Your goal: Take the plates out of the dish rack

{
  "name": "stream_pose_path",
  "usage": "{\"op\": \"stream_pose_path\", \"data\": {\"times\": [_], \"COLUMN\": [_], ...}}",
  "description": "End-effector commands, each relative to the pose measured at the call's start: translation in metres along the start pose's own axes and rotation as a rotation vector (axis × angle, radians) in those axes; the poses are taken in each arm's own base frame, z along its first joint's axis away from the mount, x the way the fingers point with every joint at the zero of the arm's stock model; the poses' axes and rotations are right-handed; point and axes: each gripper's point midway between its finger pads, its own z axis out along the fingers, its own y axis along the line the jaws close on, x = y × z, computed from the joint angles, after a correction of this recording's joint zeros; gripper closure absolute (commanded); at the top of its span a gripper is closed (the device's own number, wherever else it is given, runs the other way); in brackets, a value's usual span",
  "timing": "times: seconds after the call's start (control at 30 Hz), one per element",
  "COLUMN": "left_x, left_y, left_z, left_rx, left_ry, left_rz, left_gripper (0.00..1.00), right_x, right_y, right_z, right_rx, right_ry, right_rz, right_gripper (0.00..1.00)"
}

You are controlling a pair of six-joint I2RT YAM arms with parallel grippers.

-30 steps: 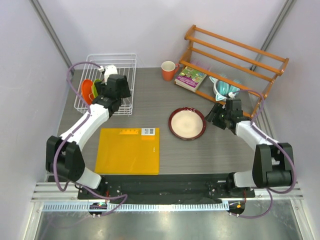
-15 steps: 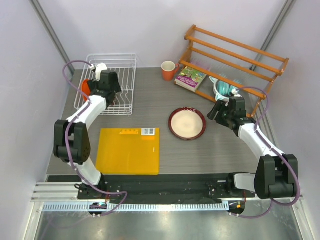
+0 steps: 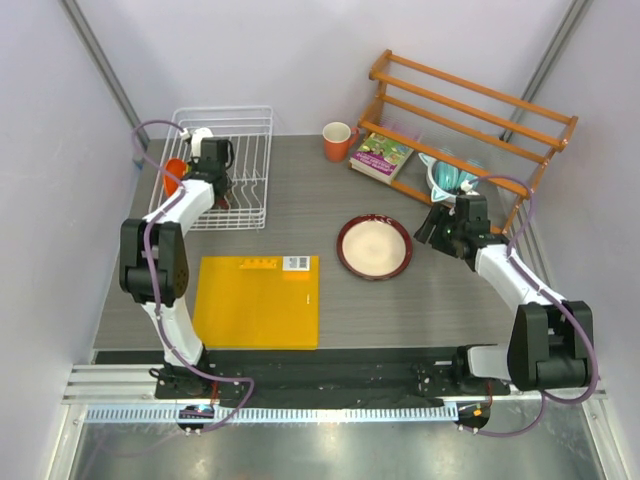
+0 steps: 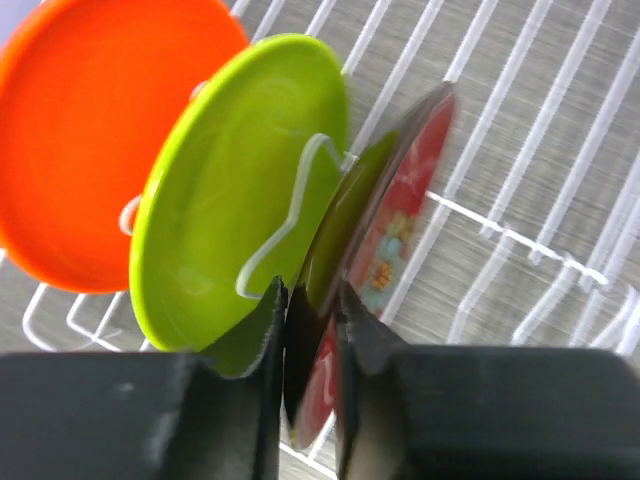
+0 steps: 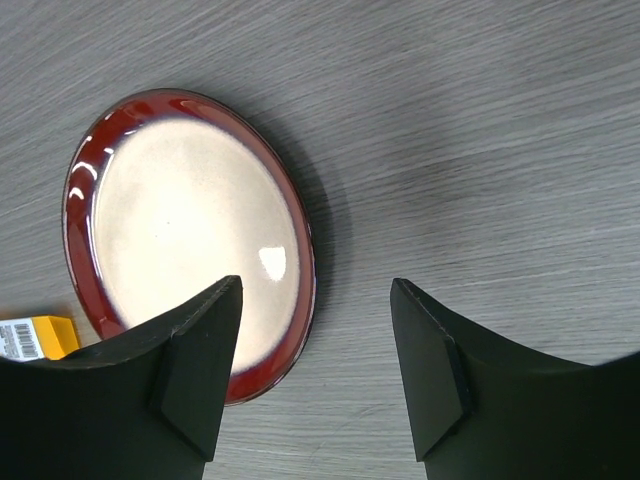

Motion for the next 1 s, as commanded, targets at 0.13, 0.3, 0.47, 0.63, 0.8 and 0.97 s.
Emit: {"op": "stream_pose_path", "data": {"times": [0.13,0.3,0.47,0.63,0.8,0.97], "left_x": [-0.035,-0.050,-0.067,-0.073,-0.083,-0.098], "left_y": [0.008,0.022,0.032,0.036,0.039,0.031], "left_z": [-0.019,-0.037,-0.055,-0.063,-0.084,-0.117], "left_rx": [-0.020,-0.061,-0.083,-0.101,-0.103,0.008], "left_ry": [-0.075,-0.119,-0.162,-0.176,-0.202,-0.212], "left_rz": [-0.051,-0.044,-0.037,-0.016,-0.012,-0.049], "left_gripper": [1.00,1.00,1.00,1.00,1.00,1.00], "right_x": [-0.004,0.000,-0.005,-0.006,-0.011,-0.023], "right_y": [-0.002,-0.002,0.000,0.001,0.003,0.012], "right_z": [0.006,0.007,0.002,-0.001,-0.007,-0.022], "right_rx": [0.013,0.009,0.004,-0.001,-0.006,-0.032], "right_ry": [0.004,0.013,-0.006,-0.010,-0.028,-0.068], "right_rz": [-0.013,-0.018,-0.022,-0.022,-0.030,-0.050], "right_gripper": [0.34,0.34,0.33,0.32,0.32,0.30]}}
